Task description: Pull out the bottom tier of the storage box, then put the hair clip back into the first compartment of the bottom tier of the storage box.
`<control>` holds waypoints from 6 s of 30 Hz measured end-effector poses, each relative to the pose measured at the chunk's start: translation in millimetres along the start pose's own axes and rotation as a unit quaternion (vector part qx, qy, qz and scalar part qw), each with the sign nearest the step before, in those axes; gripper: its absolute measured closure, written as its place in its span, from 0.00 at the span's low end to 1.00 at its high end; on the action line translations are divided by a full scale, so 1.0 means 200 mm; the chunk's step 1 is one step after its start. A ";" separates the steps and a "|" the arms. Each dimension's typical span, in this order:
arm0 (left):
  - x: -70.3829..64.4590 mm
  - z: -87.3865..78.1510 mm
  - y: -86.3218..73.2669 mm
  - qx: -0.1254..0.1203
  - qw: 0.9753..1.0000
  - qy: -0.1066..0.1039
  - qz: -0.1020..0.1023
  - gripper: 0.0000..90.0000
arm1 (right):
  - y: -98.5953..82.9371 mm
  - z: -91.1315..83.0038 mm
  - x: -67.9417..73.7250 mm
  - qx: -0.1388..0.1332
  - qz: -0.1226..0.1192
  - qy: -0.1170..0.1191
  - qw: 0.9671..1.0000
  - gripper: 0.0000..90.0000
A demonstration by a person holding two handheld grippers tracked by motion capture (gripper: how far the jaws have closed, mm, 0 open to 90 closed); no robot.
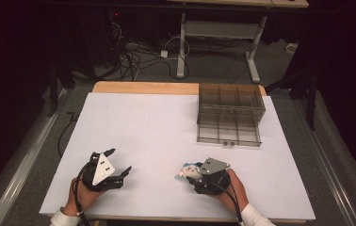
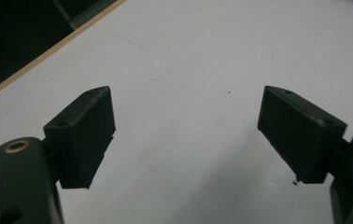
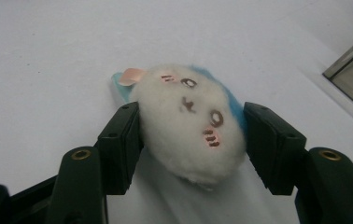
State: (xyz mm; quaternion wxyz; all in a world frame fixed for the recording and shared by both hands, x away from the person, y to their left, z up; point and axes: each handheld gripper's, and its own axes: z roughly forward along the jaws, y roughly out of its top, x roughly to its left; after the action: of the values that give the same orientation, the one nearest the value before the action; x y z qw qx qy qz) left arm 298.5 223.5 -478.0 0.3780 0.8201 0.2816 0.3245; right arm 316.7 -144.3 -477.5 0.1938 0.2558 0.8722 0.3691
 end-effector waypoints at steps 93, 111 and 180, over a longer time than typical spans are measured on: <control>-0.02 0.02 -0.02 0.016 1.000 -0.008 -0.002 0.20 | 0.16 0.06 -0.67 0.071 -0.111 -0.150 0.980 0.46; -0.02 0.02 -0.02 0.020 1.000 -0.009 0.002 0.20 | 0.18 0.07 -0.70 0.039 -0.038 -0.098 0.994 0.46; -0.03 0.03 -0.02 0.025 1.000 -0.014 0.011 0.20 | 0.11 0.14 -0.72 0.016 0.058 -0.120 0.991 1.00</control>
State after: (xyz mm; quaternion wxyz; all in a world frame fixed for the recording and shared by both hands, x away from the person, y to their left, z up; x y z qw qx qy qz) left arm 298.8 217.8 -486.0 0.3576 0.8367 0.2756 0.3100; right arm 452.5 -201.2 -457.8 0.2714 0.3519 0.8320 0.3322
